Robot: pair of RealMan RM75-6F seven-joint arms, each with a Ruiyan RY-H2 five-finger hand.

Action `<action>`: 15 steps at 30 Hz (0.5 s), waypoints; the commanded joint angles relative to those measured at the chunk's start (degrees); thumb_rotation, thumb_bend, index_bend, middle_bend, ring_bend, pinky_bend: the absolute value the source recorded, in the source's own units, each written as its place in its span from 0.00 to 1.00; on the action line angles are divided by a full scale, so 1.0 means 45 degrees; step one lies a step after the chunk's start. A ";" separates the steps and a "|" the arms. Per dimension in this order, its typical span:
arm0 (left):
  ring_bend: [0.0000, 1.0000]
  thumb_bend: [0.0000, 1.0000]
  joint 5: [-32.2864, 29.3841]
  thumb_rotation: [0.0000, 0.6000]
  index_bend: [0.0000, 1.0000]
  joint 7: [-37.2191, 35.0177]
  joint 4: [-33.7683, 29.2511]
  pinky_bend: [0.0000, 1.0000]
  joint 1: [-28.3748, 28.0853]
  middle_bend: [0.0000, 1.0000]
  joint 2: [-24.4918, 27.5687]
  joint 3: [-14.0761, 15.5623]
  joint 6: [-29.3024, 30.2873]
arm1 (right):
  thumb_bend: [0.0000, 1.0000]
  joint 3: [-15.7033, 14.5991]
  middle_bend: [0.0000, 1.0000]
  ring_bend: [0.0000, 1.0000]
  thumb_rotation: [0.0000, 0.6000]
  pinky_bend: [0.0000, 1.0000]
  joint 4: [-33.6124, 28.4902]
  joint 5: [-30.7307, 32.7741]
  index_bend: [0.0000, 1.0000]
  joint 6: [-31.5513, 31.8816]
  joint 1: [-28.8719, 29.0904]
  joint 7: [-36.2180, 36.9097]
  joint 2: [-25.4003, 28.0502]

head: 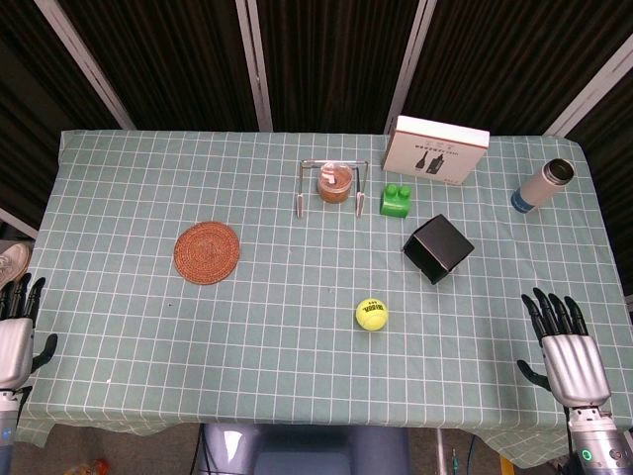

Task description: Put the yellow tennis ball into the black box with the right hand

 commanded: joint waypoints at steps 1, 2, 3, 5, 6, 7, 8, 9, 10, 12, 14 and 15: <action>0.00 0.31 0.0005 1.00 0.00 0.0041 0.0027 0.00 0.0014 0.00 -0.0017 0.0005 0.0032 | 0.22 -0.0011 0.00 0.00 1.00 0.00 -0.0008 -0.0015 0.00 -0.0027 0.0011 0.0036 0.0009; 0.00 0.31 0.0000 1.00 0.00 0.0075 0.0047 0.00 0.0020 0.00 -0.0037 -0.0003 0.0062 | 0.22 -0.0021 0.00 0.00 1.00 0.00 -0.0013 -0.0020 0.00 -0.0059 0.0024 0.0046 0.0009; 0.00 0.31 -0.0004 1.00 0.00 0.0107 0.0071 0.00 0.0024 0.00 -0.0061 -0.0014 0.0090 | 0.22 -0.0025 0.00 0.00 1.00 0.00 -0.0015 -0.0035 0.00 -0.0093 0.0047 0.0046 0.0009; 0.00 0.30 -0.0011 1.00 0.00 0.0100 0.0117 0.00 0.0021 0.00 -0.0102 -0.0018 0.0086 | 0.22 -0.0050 0.00 0.00 1.00 0.00 -0.0011 -0.0181 0.00 -0.0142 0.0118 0.0128 -0.0028; 0.00 0.29 -0.0016 1.00 0.00 0.0078 0.0133 0.00 0.0016 0.00 -0.0114 -0.0016 0.0065 | 0.22 -0.0063 0.00 0.00 1.00 0.01 0.0016 -0.0298 0.00 -0.0114 0.0143 0.0181 -0.0063; 0.00 0.28 -0.0020 1.00 0.00 0.0067 0.0137 0.00 0.0015 0.00 -0.0116 -0.0012 0.0052 | 0.22 -0.0072 0.00 0.00 1.00 0.04 0.0044 -0.0385 0.00 -0.0084 0.0158 0.0202 -0.0094; 0.00 0.28 -0.0028 1.00 0.00 0.0032 0.0140 0.00 0.0025 0.00 -0.0123 -0.0010 0.0051 | 0.22 -0.0097 0.00 0.00 1.00 0.12 0.0125 -0.0594 0.00 -0.0011 0.0191 0.0233 -0.0187; 0.00 0.28 -0.0010 1.00 0.00 -0.0002 0.0135 0.00 0.0043 0.00 -0.0128 -0.0008 0.0085 | 0.22 -0.0121 0.00 0.01 1.00 0.19 0.0198 -0.0851 0.01 0.0092 0.0232 0.0366 -0.0334; 0.00 0.27 0.0038 1.00 0.00 -0.0039 0.0123 0.00 0.0061 0.00 -0.0123 0.0002 0.0127 | 0.22 -0.0150 0.02 0.04 1.00 0.30 0.0271 -0.1103 0.03 0.0206 0.0267 0.0599 -0.0521; 0.00 0.26 0.0195 1.00 0.00 -0.0153 0.0102 0.00 0.0104 0.00 -0.0104 0.0031 0.0239 | 0.22 -0.0334 0.10 0.16 1.00 0.47 0.0331 -0.1697 0.14 0.0331 0.0370 0.1476 -0.0974; 0.00 0.24 0.0367 1.00 0.00 -0.0291 0.0108 0.00 0.0143 0.00 -0.0047 0.0112 0.0277 | 0.24 -0.0710 0.25 0.31 1.00 0.59 0.0390 -0.2312 0.27 0.0180 0.0557 0.2797 -0.1394; 0.00 0.24 0.0425 1.00 0.00 -0.0353 0.0118 0.00 0.0149 0.00 -0.0014 0.0156 0.0248 | 0.26 -0.0863 0.29 0.35 1.00 0.62 0.0374 -0.2481 0.30 0.0049 0.0642 0.3280 -0.1509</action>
